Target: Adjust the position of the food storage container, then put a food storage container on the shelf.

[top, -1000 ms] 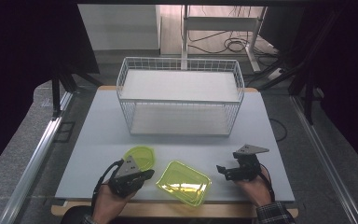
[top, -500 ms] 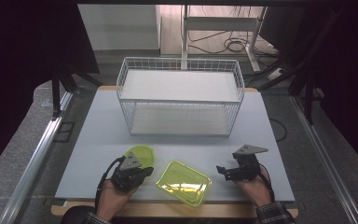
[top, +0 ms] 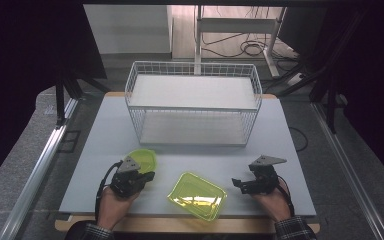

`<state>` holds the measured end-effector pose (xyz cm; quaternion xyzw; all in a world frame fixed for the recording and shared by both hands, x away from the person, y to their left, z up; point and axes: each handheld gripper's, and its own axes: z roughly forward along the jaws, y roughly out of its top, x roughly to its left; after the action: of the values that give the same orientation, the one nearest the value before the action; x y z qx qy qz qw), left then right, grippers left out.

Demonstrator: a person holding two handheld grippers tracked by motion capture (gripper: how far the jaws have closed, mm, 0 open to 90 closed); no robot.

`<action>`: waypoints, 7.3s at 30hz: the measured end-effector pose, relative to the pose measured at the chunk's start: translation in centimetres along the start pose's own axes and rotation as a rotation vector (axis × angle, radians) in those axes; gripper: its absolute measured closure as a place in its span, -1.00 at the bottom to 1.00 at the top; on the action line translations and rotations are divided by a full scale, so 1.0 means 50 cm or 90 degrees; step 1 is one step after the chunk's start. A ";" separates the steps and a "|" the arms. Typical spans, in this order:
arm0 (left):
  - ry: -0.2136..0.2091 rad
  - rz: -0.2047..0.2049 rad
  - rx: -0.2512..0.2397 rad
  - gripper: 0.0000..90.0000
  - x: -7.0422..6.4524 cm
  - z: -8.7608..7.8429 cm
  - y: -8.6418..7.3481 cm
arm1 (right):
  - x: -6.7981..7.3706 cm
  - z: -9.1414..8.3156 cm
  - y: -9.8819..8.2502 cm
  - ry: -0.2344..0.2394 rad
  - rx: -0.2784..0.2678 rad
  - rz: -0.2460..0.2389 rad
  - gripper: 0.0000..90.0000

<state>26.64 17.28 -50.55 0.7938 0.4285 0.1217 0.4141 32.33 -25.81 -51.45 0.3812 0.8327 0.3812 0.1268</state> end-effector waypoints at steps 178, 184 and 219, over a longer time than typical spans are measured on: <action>0.084 0.182 0.003 -0.85 -0.060 0.032 -0.034 | 0.005 0.052 0.123 0.291 0.023 0.324 0.78; 0.085 0.192 0.007 -0.87 -0.060 0.033 -0.035 | -0.001 0.037 0.141 0.292 0.000 0.326 0.78; 0.071 0.177 0.005 -0.92 -0.057 0.030 -0.033 | -0.022 -0.065 0.308 0.312 -0.106 0.320 0.78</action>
<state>24.80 14.69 -52.28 0.8392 0.3372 0.2201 0.3656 39.72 -21.90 -38.07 0.4596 0.6849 0.5470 -0.1435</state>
